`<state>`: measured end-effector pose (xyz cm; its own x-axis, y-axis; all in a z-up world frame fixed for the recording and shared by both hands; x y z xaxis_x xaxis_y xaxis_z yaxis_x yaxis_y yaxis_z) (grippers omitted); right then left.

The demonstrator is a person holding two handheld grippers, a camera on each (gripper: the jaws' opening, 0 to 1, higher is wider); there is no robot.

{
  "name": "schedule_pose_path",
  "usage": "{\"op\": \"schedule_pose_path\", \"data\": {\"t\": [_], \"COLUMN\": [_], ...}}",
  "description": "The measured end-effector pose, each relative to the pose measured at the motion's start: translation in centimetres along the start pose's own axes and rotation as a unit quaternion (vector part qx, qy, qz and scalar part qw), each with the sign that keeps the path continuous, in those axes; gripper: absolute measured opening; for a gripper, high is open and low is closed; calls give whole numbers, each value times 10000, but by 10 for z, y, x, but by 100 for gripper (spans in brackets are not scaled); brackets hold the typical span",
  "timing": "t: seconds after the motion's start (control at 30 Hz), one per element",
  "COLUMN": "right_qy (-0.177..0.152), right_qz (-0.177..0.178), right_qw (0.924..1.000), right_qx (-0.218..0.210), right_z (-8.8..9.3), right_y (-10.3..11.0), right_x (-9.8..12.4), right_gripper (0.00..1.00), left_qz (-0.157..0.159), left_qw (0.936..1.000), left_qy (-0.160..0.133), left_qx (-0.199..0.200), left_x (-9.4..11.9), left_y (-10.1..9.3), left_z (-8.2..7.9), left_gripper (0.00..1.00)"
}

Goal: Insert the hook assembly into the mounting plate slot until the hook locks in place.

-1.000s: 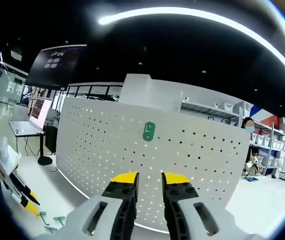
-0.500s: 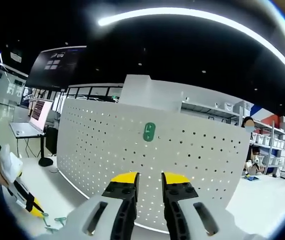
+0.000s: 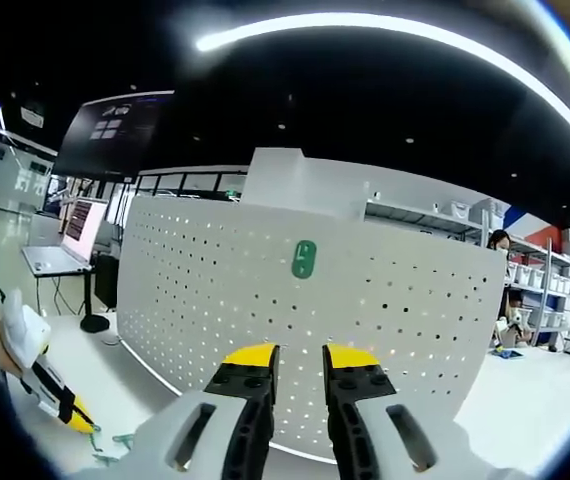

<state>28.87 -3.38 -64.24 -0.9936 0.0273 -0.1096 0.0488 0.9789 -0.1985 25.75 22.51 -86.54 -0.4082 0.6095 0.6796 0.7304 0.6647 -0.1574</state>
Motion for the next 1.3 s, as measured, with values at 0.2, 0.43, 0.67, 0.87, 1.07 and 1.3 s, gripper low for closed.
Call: {"op": "schedule_pose_path", "data": {"t": [0.2, 0.43, 0.67, 0.87, 1.07, 1.3], "right_qy": [0, -12, -57, -92, -70, 34], "right_qz": [-11, -88, -220, -383, -605, -1000], "right_qw": [10000, 10000, 9997, 9991, 9978, 9949], "right_qx": [-8, 32, 104, 175, 245, 161], "right_z": [-1, -4, -12, -18, -19, -15], "right_y": [1, 7, 17, 29, 45, 71], "right_x": [0, 1, 3, 11, 21, 33], "right_gripper": [16, 16, 16, 16, 16, 15], "left_qz": [-115, 3, 177, 487, 497, 685], "left_qw": [9999, 9985, 9945, 9799, 9638, 9517], "left_qy": [60, -62, -641, -1721, -2529, -2949], "left_qx": [89, 552, 808, 882, 679, 511], "left_x": [2, 7, 18, 35, 55, 67], "left_y": [8, 16, 14, 12, 12, 5], "left_z": [4, 6, -12, -43, -68, -83], "left_gripper": [4, 1, 1, 1, 1, 1]}}
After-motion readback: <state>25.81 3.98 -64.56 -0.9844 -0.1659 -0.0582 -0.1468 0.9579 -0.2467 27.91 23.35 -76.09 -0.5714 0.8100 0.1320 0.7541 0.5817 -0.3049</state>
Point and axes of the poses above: the point that each gripper's makers call its tool centre point, and the gripper's own axes: x roughly backward along the fingers, y roughly to its left, z roughly out of its underside, the point moved 4 cm from there along x, roughly backward along the fingers, and after that the axes turned 11 degrees about z, right-handed, at the moved point
